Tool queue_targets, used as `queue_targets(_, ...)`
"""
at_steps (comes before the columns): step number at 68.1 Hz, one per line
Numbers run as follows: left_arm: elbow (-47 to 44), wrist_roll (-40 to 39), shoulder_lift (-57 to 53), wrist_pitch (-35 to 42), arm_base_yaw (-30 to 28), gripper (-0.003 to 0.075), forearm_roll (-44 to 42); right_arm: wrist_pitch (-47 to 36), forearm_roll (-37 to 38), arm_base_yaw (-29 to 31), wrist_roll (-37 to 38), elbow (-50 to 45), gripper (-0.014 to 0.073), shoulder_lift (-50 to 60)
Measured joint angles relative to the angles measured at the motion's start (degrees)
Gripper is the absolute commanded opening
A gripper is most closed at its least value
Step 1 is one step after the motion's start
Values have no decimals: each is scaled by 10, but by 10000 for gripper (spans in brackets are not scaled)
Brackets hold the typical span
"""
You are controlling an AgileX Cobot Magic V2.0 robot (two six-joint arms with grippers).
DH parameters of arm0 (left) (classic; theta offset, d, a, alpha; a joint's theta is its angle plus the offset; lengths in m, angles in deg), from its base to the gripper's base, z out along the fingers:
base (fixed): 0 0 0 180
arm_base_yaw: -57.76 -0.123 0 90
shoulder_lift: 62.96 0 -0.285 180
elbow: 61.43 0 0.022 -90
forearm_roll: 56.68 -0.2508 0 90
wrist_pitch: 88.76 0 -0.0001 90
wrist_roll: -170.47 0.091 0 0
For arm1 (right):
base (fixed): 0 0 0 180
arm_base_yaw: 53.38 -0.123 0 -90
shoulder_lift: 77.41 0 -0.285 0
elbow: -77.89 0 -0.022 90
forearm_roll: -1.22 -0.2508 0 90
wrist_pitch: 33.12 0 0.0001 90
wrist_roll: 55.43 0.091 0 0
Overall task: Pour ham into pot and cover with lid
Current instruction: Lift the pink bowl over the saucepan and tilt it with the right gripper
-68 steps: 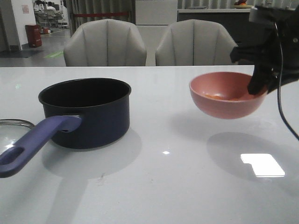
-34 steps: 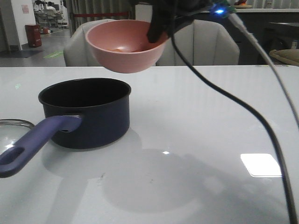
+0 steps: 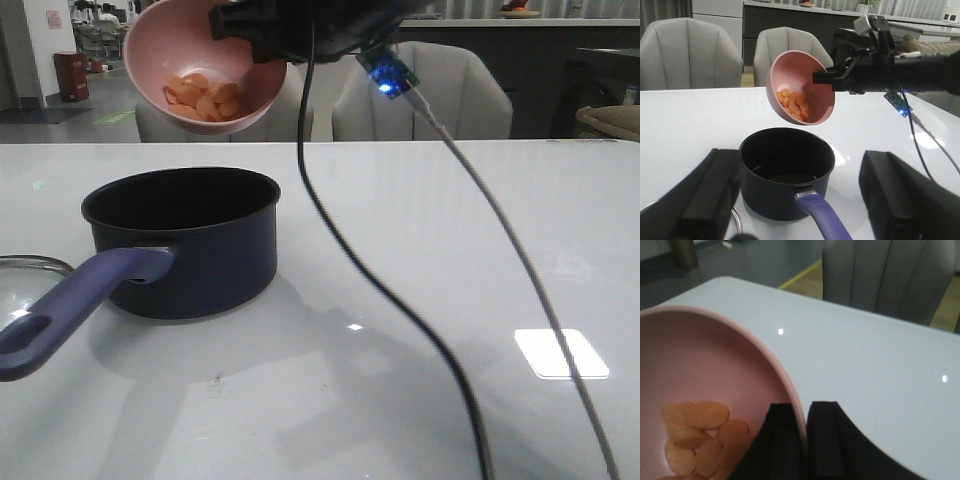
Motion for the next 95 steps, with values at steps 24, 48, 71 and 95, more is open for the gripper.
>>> queue_targets(24,0,0,0,0,0,511,0,-326,29,-41,-241,-96,134,-41)
queue_targets(48,0,0,0,0,0,511,0,-440,43,-56,-539,-96,134,-109)
queue_targets(71,0,0,0,0,0,511,0,-443,67,-56,-591,-87,134,-120)
queue_targets(95,0,0,0,0,0,511,0,-444,-148,-56,-266,-58,134,-96)
